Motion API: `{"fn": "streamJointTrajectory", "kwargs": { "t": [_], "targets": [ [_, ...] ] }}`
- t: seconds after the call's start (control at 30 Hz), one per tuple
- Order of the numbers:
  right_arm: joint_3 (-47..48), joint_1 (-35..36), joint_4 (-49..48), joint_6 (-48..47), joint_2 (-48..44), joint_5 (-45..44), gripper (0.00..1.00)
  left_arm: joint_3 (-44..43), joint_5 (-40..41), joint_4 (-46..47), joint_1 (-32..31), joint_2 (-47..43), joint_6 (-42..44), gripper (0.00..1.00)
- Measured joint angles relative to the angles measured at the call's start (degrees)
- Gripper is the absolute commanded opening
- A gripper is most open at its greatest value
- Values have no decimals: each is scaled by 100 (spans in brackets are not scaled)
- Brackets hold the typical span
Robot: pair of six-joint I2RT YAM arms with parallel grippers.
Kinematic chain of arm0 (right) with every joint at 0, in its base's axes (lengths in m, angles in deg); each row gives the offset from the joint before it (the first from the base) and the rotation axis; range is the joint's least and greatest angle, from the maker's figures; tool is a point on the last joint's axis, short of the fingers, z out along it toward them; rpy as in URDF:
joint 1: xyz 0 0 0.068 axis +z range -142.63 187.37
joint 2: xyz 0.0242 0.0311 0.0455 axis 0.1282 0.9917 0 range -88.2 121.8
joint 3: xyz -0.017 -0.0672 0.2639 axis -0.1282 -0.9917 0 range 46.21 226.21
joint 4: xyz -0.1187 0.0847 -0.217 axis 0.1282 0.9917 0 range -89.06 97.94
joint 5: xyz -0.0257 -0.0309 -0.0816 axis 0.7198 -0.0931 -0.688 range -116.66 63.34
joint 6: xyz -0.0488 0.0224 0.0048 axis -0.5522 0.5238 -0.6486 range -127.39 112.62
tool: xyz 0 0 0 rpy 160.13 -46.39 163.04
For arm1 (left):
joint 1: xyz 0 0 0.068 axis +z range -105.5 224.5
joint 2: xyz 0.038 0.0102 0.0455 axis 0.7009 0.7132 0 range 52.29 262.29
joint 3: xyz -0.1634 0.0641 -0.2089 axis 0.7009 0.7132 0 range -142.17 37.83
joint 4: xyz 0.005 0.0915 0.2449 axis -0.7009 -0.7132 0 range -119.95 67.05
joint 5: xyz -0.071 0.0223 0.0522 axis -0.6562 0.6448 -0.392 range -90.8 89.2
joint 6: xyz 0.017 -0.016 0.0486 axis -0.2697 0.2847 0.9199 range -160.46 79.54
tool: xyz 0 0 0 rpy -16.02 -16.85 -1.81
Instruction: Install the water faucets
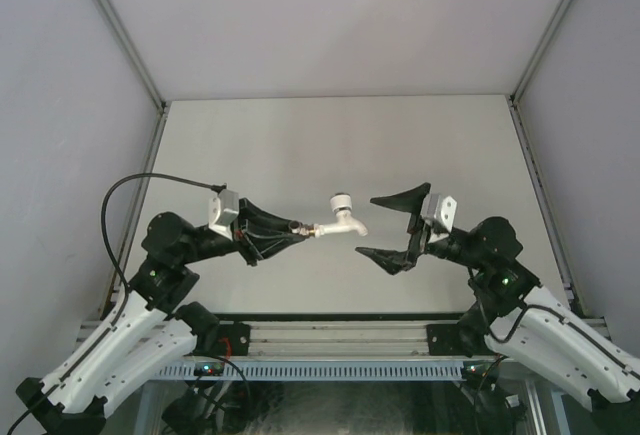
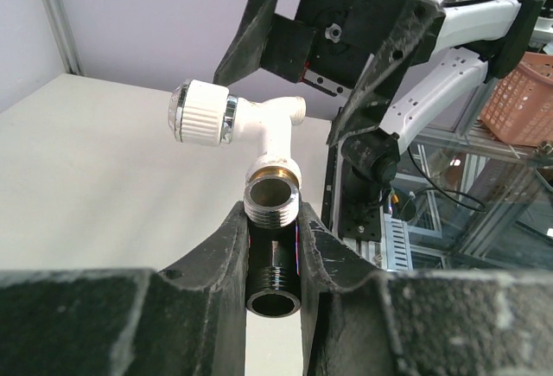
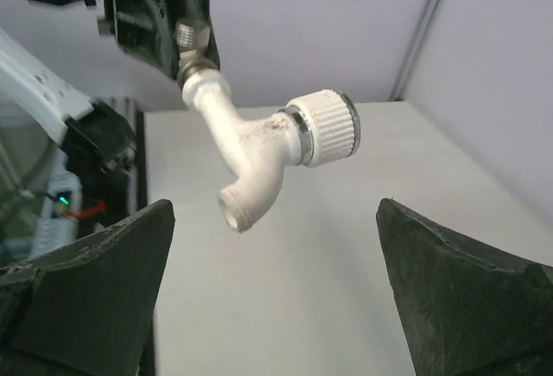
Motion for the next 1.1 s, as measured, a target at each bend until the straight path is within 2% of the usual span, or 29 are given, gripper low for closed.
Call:
{"fn": "streamJointTrajectory", "kwargs": {
  "t": [0.13, 0.27, 0.5, 0.7, 0.9, 1.03, 1.1],
  "targets": [
    [4, 313, 682, -1961, -264, -96, 96, 0, 11, -81, 0, 2, -4, 0],
    [4, 767, 999, -3711, -275, -551, 97, 0, 15, -170, 0, 2, -22, 0],
    [2, 1427, 903, -5963, 7, -1685, 93, 0, 13, -229, 0, 42, -92, 0],
    [2, 1641, 553, -6876, 127, -2009, 81, 0, 11, -236, 0, 125, -166, 0],
    [2, 1749, 328, -7252, 352, -1947, 72, 0, 33, -240, 0, 225, -282, 0],
    [2, 1757, 256, -7372, 590, -1895, 60, 0, 44, -243, 0, 280, -363, 0],
    [0, 1757, 249, -7375, 673, -1856, 47, 0, 46, -238, 2, 302, -387, 0]
  ]
}}
